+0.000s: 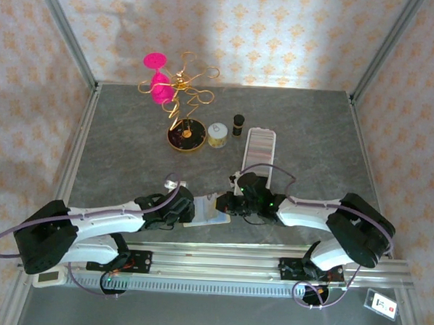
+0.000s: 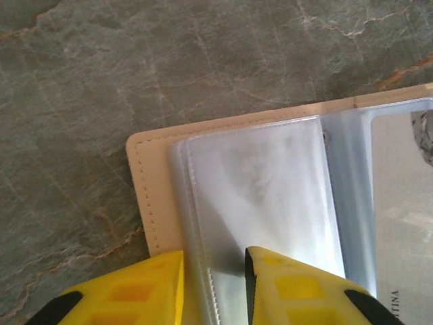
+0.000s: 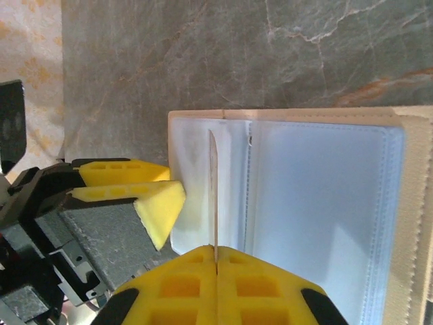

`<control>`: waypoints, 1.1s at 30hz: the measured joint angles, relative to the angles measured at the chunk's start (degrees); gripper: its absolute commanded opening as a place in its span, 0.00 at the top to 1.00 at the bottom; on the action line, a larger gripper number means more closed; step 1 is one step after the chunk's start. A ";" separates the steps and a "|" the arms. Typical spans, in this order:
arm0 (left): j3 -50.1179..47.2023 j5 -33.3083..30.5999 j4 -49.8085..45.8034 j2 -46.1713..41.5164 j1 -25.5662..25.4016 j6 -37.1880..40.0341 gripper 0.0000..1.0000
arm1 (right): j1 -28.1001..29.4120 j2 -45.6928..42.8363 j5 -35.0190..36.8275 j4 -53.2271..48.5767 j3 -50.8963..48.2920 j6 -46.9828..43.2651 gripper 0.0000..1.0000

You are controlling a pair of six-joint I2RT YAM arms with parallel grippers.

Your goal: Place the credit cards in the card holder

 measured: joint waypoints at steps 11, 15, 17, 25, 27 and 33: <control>0.17 -0.22 0.13 0.31 0.00 0.42 0.82 | 0.09 0.11 2.99 4.00 -0.37 2.51 1.00; 0.15 -0.50 0.22 0.31 0.00 0.39 0.84 | 0.35 0.59 3.93 5.14 -0.39 3.15 1.00; 0.11 -0.63 0.35 0.31 0.00 0.39 0.84 | 0.35 0.63 4.24 5.33 -0.55 3.19 1.00; 0.04 -0.72 0.46 0.22 0.00 0.37 0.85 | 0.70 2.10 5.60 5.75 -1.44 4.02 1.00; 0.00 -0.81 0.55 0.20 0.00 0.37 0.85 | 1.11 2.73 5.64 6.10 -1.55 4.44 1.00; -0.15 -0.85 0.83 0.20 0.00 0.37 0.85 | 1.70 3.50 5.81 8.26 -2.43 6.01 1.00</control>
